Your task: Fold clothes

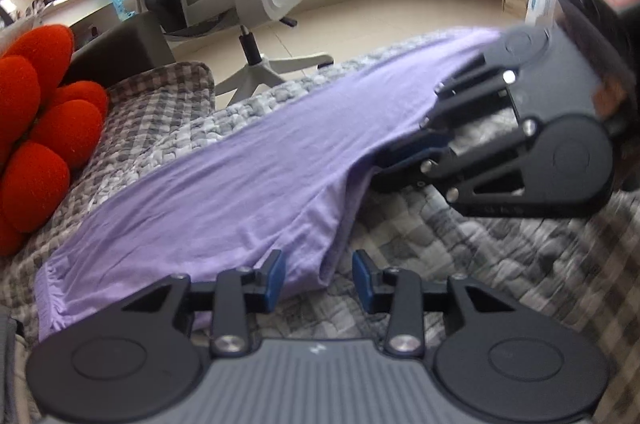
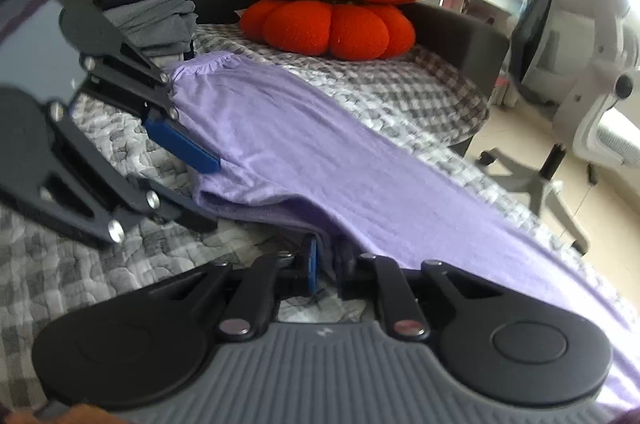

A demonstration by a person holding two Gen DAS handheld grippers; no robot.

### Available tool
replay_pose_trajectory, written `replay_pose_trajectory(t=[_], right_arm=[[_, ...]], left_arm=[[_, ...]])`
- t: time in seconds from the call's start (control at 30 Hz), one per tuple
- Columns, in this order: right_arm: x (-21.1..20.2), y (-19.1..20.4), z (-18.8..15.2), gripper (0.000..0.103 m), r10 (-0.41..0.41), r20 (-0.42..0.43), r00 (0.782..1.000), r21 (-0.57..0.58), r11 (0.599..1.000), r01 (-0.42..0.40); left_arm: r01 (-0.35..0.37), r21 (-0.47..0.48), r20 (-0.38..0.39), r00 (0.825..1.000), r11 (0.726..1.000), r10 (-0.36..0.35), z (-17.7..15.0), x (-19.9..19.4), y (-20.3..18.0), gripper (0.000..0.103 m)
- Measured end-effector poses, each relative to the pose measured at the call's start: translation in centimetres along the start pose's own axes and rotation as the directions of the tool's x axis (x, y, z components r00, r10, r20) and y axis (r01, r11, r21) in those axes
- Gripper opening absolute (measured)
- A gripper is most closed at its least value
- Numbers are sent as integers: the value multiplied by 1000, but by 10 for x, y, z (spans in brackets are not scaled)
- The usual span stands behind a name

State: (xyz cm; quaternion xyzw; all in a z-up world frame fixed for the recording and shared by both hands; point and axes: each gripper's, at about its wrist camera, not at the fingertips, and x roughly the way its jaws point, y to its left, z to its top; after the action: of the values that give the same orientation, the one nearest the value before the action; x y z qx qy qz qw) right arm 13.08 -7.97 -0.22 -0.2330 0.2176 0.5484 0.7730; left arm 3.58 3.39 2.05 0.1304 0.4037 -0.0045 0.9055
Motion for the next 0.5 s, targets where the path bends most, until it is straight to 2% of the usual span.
replay_pose_trajectory(t=[0.07, 0.1, 0.13, 0.23, 0.5], right_arm=[[2, -2, 0, 15, 12, 4, 1000, 18, 1000, -12], [2, -1, 1, 15, 10, 1, 1000, 13, 1000, -10], [2, -1, 1, 15, 9, -3, 1000, 7, 1000, -9], [-2, 5, 1, 8, 9, -19, 1000, -37, 999, -9], [-15, 19, -3, 6, 23, -63, 998, -122, 992, -31]], left_arm=[[-14, 14, -7, 1000, 1000, 15, -1, 3, -1, 38], [-22, 13, -9, 1000, 1000, 22, -1, 4, 1, 31], [-29, 11, -11, 1000, 1000, 29, -2, 4, 2, 18], [-22, -7, -10, 1000, 1000, 22, -4, 2, 12, 9], [10, -15, 34, 999, 1000, -9, -6, -18, 14, 7]])
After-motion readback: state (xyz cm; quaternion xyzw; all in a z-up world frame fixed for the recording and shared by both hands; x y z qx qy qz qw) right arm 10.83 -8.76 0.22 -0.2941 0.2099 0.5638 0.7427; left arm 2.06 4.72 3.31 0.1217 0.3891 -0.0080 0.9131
